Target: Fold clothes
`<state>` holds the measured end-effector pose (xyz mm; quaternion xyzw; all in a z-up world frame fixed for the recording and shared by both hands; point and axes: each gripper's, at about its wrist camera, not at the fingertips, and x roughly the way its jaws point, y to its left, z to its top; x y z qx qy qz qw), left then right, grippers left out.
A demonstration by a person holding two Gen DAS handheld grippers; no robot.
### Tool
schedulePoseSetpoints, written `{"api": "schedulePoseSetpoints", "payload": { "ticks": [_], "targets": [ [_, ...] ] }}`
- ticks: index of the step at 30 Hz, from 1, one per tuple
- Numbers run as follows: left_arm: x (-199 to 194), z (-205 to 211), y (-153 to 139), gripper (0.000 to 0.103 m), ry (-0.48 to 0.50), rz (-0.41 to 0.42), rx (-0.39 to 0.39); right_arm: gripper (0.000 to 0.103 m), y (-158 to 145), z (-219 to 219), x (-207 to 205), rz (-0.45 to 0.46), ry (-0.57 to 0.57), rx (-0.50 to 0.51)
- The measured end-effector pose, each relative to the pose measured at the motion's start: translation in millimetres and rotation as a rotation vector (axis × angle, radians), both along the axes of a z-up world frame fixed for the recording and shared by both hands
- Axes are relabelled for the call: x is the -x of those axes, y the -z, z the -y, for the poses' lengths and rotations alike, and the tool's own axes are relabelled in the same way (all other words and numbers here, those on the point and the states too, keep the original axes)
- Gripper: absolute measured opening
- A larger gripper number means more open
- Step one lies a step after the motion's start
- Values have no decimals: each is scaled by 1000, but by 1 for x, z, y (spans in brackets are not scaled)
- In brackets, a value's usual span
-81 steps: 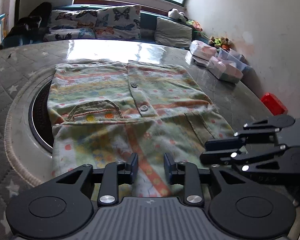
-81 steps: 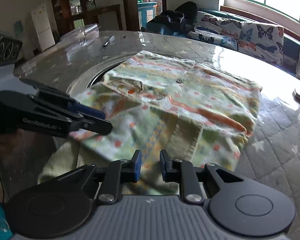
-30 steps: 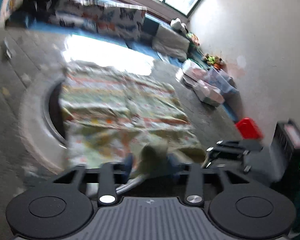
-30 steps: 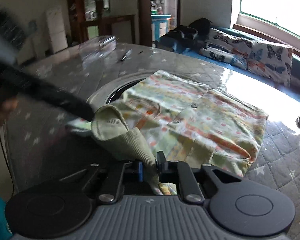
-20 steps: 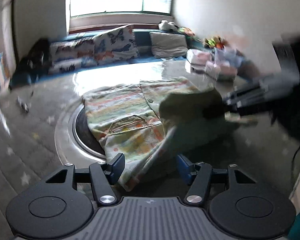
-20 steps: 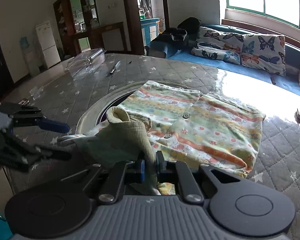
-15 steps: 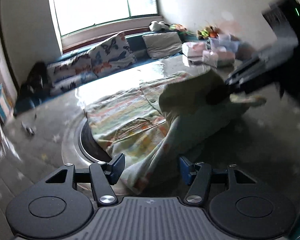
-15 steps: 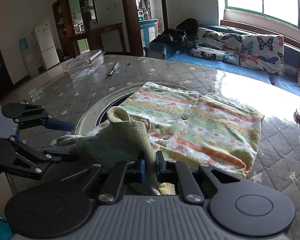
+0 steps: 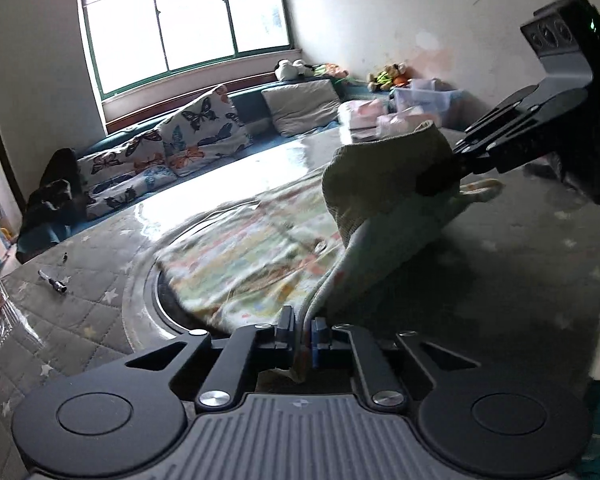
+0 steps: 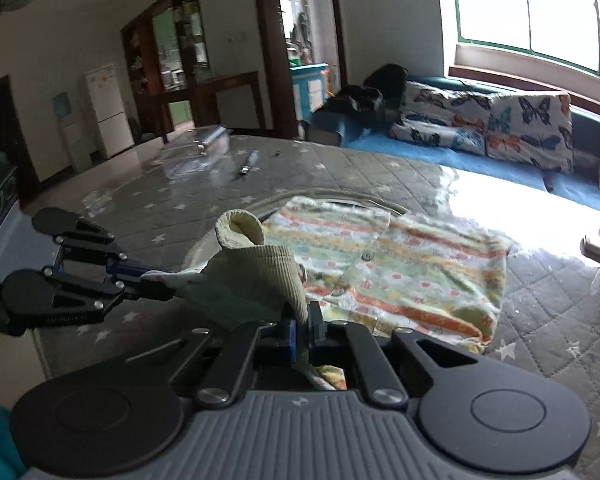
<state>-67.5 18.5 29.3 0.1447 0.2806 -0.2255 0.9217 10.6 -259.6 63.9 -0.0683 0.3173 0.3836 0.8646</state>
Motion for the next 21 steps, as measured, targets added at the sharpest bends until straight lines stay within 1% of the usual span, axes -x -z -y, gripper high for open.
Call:
{"api": "schedulePoseSetpoints", "payload": {
  "ticks": [5,7,9,12,15,19,21],
  "targets": [
    [35,-4,-21,8,40,-43,60,4,-18,13,34,4,-73,6],
    [40,-8,-25,8,20,-71,100,4,-21,11,37,6,-94,17],
    [37,-14,-26,8,-7,-95,132,4,-24,7,35,11,-110,26],
    [22,-21,-28,8,-53,-107,177,4,-30,-3,19,31,-111,34],
    [2,-29,-34,8,-92,-106,228,4,-40,-17,-13,46,-103,36],
    [-38,-41,-42,8,-137,-91,258,4,-44,-39,-62,58,-95,62],
    [-65,-46,-40,8,-174,-108,269,4,-39,-52,-88,49,-87,79]
  ]
}}
